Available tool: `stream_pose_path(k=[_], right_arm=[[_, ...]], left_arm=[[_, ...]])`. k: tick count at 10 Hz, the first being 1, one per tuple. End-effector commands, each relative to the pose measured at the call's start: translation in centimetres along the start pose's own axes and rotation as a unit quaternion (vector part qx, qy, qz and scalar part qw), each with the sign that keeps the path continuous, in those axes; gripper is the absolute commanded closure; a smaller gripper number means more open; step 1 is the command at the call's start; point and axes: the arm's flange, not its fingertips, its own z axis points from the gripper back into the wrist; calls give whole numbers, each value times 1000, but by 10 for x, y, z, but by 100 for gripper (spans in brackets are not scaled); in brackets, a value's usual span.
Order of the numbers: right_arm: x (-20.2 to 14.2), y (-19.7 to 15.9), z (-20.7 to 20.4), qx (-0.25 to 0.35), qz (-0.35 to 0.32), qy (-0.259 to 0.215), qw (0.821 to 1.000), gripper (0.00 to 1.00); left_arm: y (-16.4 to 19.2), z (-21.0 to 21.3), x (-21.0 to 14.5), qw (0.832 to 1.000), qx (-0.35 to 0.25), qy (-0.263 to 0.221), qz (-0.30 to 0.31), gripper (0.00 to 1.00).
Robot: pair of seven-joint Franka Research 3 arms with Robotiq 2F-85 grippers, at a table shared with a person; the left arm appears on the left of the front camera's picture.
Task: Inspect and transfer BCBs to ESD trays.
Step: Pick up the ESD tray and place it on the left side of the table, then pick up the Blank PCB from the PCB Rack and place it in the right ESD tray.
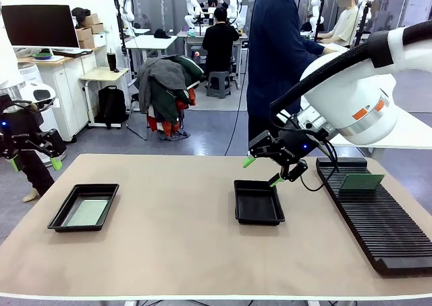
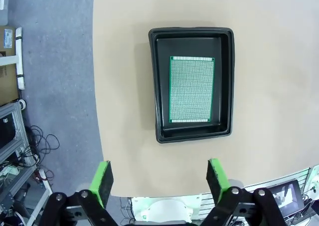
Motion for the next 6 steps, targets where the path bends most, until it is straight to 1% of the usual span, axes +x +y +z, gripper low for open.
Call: stream_pose_path(k=[1, 6], right_arm=[[2, 2, -1, -9, -8, 2, 1000, 0], [2, 2, -1, -9, -8, 2, 1000, 0]], left_arm=[[0, -1, 0, 1000, -5, -5, 0, 0], [0, -1, 0, 1000, -5, -5, 0, 0]])
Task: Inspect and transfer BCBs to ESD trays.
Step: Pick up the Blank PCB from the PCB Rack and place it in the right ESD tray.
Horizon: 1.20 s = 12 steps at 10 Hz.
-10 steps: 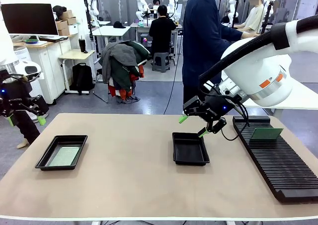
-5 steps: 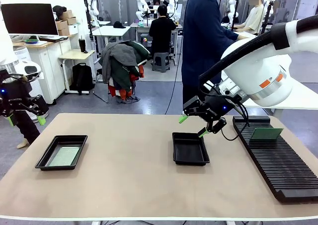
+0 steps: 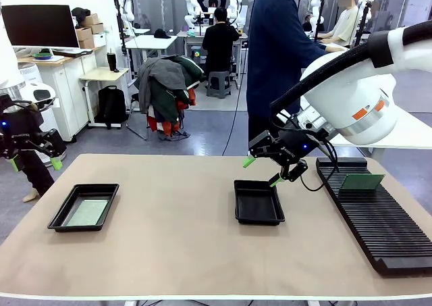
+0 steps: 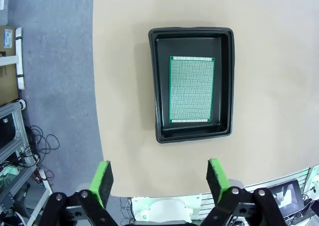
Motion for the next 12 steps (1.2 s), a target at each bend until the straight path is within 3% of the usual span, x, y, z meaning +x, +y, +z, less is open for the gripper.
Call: stream_pose_path(k=[1, 8, 12], right_arm=[[2, 2, -1, -9, -8, 2, 1000, 0], [0, 0, 0, 0, 0, 0, 1000, 0], [-30, 13, 106, -93, 157, -40, 982, 0]], left_arm=[[0, -1, 0, 1000, -5, -5, 0, 0], [0, -1, 0, 1000, -5, -5, 0, 0], [0, -1, 0, 1000, -5, -5, 0, 0]])
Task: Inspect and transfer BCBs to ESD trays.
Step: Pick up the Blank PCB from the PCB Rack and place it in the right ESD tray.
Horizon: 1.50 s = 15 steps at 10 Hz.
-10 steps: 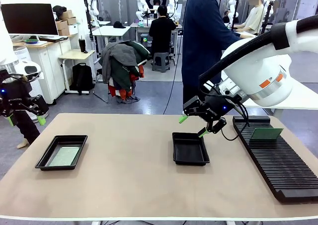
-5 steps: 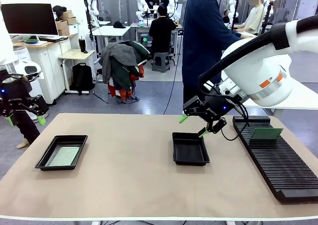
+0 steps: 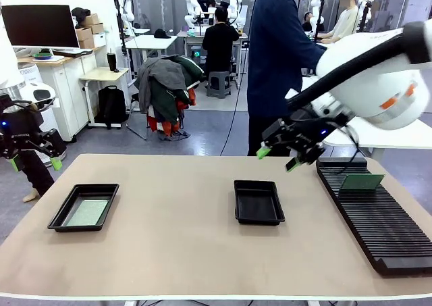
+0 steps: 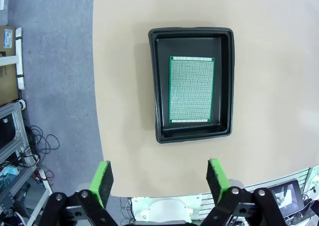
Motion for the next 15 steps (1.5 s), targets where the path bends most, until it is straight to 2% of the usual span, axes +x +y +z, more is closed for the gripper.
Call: stream_pose_path(k=[1, 2, 4, 6, 8, 11, 12, 13, 14, 15], right_arm=[[-13, -10, 60, -37, 77, -8, 996, 0], [-16, -15, 90, -57, 119, -10, 991, 0], [-19, -38, 158, -108, 240, -11, 965, 0], [-25, -61, 218, -132, 352, 6, 926, 0], [-29, -83, 267, -134, 456, 34, 879, 0], [-34, -105, 318, -131, 565, 63, 812, 0], [-35, -111, 328, -132, 588, 72, 795, 0], [-36, -115, 334, -135, 618, 86, 770, 0], [-36, -119, 339, -142, 634, 101, 753, 0], [-34, -122, 344, -141, 640, 109, 748, 0]], left_arm=[[0, -2, 0, 1000, -5, -5, 0, 0], [0, -2, 0, 1000, -5, -5, 0, 0], [0, -2, 0, 1000, -5, -5, 0, 0], [0, -2, 0, 1000, -5, -5, 0, 0], [0, -2, 0, 1000, -5, -5, 0, 0], [0, -2, 0, 1000, -5, -5, 0, 0], [0, -2, 0, 1000, -5, -5, 0, 0], [0, -2, 0, 1000, -5, -5, 0, 0], [0, -2, 0, 1000, -5, -5, 0, 0], [0, -2, 0, 1000, -5, -5, 0, 0]])
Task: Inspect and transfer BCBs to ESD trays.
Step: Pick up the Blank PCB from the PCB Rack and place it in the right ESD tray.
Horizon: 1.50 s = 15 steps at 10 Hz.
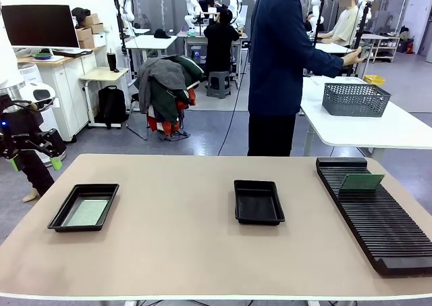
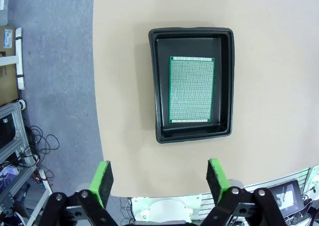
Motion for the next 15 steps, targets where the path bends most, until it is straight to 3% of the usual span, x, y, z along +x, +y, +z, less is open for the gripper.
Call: stream_pose_path(k=[1, 4, 5, 12, 15], right_arm=[[-12, -9, 7, 9, 24, 31, 999, 0], [-13, -10, 5, 7, 33, 57, 998, 0], [-11, -10, 4, 3, 25, 25, 999, 0], [-11, -11, 4, 3, 24, 31, 999, 0], [-15, -25, -52, 4, 45, 40, 998, 0]], left_arm=[[-1, -2, 0, 1000, -4, -4, 0, 0], [-1, -2, 0, 1000, -4, -4, 0, 0], [-1, -2, 0, 1000, -4, -4, 0, 0], [-1, -2, 0, 1000, -4, -4, 0, 0], [-1, -2, 0, 1000, -4, -4, 0, 0]])
